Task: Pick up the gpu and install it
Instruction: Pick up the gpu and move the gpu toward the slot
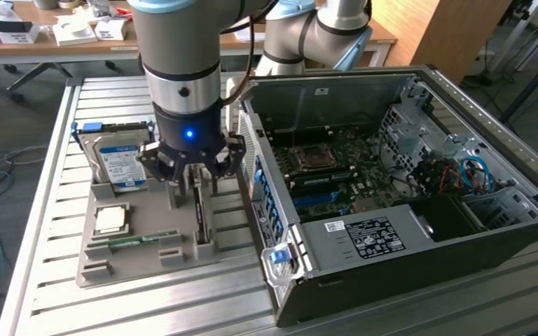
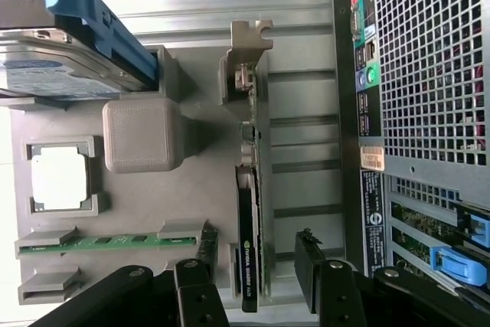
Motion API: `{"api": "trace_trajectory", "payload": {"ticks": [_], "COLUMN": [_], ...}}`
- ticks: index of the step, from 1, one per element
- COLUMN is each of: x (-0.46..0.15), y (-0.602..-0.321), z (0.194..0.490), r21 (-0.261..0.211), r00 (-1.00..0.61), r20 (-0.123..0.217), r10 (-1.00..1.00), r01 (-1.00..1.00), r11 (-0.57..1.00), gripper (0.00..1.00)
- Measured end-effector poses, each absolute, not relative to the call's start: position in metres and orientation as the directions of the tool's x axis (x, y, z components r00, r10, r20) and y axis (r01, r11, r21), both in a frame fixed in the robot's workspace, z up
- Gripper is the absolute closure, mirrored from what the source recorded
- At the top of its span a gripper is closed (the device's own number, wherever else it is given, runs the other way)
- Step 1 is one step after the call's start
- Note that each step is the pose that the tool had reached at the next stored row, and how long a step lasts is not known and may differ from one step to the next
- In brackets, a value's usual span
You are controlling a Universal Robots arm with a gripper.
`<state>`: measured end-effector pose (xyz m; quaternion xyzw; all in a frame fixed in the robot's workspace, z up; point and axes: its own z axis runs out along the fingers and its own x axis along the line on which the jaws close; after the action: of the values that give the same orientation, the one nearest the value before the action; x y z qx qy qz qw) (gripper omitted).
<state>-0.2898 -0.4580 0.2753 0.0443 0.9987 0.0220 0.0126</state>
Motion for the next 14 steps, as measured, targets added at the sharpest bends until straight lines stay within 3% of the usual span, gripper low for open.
{"api": "trace_trajectory", "payload": {"ticks": [14], "x": [-0.2899], "y": [-0.458], "z": [0.2656], "r21": [0.045], "r00": [-0.996], "r20": [-0.023], "r10": [0.089], "r01": [0.088], "r11": [0.995], "gripper": [0.47]}}
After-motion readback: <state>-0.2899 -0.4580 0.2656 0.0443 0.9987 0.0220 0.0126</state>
